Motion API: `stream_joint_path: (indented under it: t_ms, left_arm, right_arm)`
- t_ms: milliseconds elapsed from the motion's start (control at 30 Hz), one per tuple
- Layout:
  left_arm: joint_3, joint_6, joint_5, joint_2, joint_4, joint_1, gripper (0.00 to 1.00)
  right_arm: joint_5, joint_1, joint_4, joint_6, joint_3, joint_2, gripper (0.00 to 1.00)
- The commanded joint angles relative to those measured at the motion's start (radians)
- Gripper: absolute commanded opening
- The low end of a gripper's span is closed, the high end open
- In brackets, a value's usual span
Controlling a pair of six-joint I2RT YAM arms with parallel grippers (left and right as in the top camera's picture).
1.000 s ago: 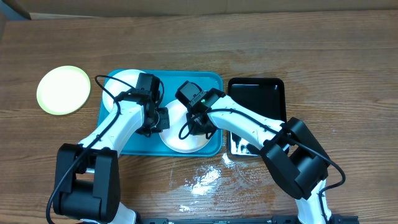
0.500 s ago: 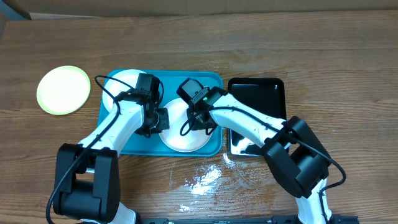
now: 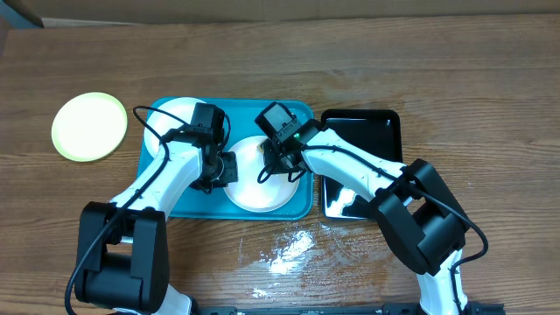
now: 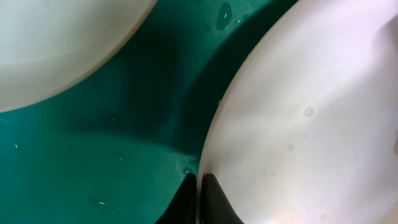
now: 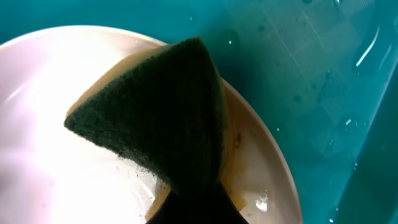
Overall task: Clean dirty plates on tray and stack at the side
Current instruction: 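Scrub the tilted white plate with the sponge using the right gripper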
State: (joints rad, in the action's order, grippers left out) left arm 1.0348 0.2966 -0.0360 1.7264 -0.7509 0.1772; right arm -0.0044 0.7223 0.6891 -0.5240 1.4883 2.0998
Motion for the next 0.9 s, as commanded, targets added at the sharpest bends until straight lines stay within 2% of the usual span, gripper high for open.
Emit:
stream_joint_path:
  t_ms: [0,167,300,433,533,667,867]
  left_arm:
    - [0.015,-0.005,0.018,0.007,-0.009,0.008,0.04]
    - [0.015,-0.005,0.018,0.007,-0.009,0.008,0.04]
    - [0.015,-0.005,0.018,0.007,-0.009,0.008,0.04]
    - [0.015,-0.005,0.018,0.007,-0.008,0.008,0.04]
    - [0.015,-0.005,0.018,0.007,-0.009,0.008,0.04]
    - [0.015,-0.005,0.018,0.007,-0.011,0.008,0.04]
    - [0.015,-0.005,0.018,0.007,-0.012,0.008,0.04]
  right_arm:
    - [-0.001,-0.006,-0.041,-0.004,-0.010,0.005,0.04]
    - [-0.034,-0.006,-0.097,0.003,-0.010,0.006,0.04]
    - [-0.106,-0.006,-0.177,0.074,-0.009,0.006,0.04]
    - [-0.191,-0.006,-0.178,0.137,0.020,0.006,0.04]
    - [-0.187,-0.006,-0.129,0.244,0.067,-0.009,0.04]
    - [-0.109,-0.006,-0.090,0.252,0.044,-0.005,0.04]
    - [-0.064,-0.008,-0.144,0.251,-0.024,0.018,0.04]
